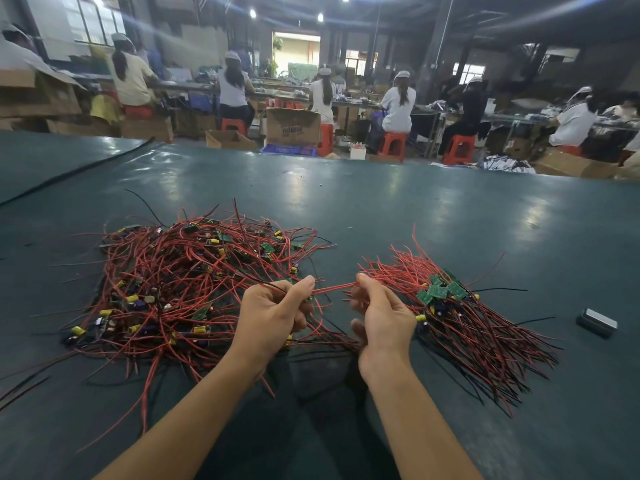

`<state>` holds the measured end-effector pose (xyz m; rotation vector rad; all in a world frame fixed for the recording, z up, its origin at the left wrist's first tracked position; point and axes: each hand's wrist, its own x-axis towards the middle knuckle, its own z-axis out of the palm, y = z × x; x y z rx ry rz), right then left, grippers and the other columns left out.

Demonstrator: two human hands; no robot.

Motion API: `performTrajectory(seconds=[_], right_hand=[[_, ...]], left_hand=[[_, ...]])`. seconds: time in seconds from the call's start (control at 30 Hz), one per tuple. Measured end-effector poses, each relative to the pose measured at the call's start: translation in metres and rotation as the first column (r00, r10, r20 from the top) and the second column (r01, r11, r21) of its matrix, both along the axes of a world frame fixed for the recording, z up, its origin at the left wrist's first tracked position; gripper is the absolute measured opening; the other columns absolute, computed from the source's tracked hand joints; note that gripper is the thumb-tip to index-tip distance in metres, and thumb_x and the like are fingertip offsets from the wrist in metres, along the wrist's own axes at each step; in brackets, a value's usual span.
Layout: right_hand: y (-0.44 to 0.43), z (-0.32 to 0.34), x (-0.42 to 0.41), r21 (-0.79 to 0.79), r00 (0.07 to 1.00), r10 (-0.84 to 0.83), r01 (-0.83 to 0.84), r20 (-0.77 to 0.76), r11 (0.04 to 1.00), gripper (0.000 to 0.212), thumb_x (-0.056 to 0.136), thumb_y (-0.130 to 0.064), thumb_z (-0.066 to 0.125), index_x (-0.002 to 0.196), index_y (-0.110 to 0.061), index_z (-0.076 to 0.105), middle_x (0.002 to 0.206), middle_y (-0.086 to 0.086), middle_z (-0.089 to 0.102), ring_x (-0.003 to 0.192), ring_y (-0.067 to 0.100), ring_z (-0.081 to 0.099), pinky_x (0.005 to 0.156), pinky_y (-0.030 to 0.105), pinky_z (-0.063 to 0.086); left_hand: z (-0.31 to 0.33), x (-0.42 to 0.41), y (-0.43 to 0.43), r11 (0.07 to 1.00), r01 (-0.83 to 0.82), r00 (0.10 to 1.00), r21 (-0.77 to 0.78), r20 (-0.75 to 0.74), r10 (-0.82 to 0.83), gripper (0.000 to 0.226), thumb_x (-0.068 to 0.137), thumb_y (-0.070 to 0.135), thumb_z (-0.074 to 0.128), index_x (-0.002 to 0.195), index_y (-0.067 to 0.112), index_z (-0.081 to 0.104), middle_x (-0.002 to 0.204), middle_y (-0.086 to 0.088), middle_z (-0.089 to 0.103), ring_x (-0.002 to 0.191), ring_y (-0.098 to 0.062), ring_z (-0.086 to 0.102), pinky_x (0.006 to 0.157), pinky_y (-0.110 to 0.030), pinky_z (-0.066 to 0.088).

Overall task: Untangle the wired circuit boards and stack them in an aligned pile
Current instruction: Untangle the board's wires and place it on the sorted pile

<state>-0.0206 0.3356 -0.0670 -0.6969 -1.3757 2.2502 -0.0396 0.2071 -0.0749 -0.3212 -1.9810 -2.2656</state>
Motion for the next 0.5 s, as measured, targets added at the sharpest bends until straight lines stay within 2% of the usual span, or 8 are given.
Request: performTrajectory(seconds=[0.1,0.2,0.37,0.43,0.5], right_hand=[[-0.002,0.001,0.001,0.003,1.000,-0.005,0.005,-0.010,1.000,0.027,0.083,-0.022,0.076,0.056,-0.025,0.075,0.069,-0.004,0.074,0.062,0.004,0.070,0.043,0.018,0.039],[-0.001,0.004,0.002,-0.042,1.000,-0.012,0.011,-0.009,0.999,0.027,0.085,-0.021,0.074,0.058,-0.026,0.077,0.076,-0.005,0.076,0.062,0.002,0.069,0.042,0.016,0.038],[0.010,0.011,0.004,-0.223,0.998,-0.057,0.049,-0.031,0.974,0.021,0.086,-0.015,0.071,0.065,-0.016,0.072,0.073,-0.005,0.075,0.045,0.000,0.055,0.035,0.013,0.034],[0.013,0.013,0.004,-0.248,0.997,-0.056,0.044,-0.043,0.968,0.028,0.086,-0.014,0.069,0.059,-0.016,0.072,0.071,-0.004,0.075,0.039,0.002,0.047,0.034,0.013,0.031],[0.014,0.014,0.004,-0.258,0.998,-0.039,0.025,-0.048,0.966,0.026,0.085,-0.014,0.068,0.060,-0.016,0.070,0.070,-0.004,0.074,0.035,0.004,0.038,0.035,0.013,0.028]], left_hand=[[0.000,-0.001,-0.001,1.000,-0.007,1.000,-0.011,-0.009,0.007,0.045,0.090,0.024,0.066,0.048,0.014,0.059,0.045,-0.001,0.055,0.038,-0.009,0.046,0.042,-0.018,0.040],[0.000,-0.001,-0.001,1.000,-0.012,1.000,-0.009,-0.014,0.012,0.047,0.091,0.023,0.066,0.045,0.015,0.058,0.044,0.000,0.054,0.037,-0.009,0.046,0.041,-0.018,0.039],[0.001,-0.001,-0.003,1.000,-0.022,1.000,0.015,-0.016,0.022,0.047,0.090,0.019,0.066,0.046,0.012,0.055,0.045,-0.002,0.056,0.037,-0.009,0.047,0.041,-0.018,0.040],[0.002,-0.001,-0.003,1.000,-0.025,0.999,0.018,-0.022,0.026,0.047,0.091,0.018,0.065,0.046,0.010,0.054,0.045,-0.002,0.055,0.037,-0.008,0.047,0.041,-0.017,0.039],[0.003,-0.001,-0.003,0.999,-0.030,0.999,0.030,-0.026,0.031,0.048,0.091,0.017,0.065,0.045,0.011,0.054,0.046,-0.004,0.056,0.038,-0.008,0.047,0.041,-0.017,0.039]])
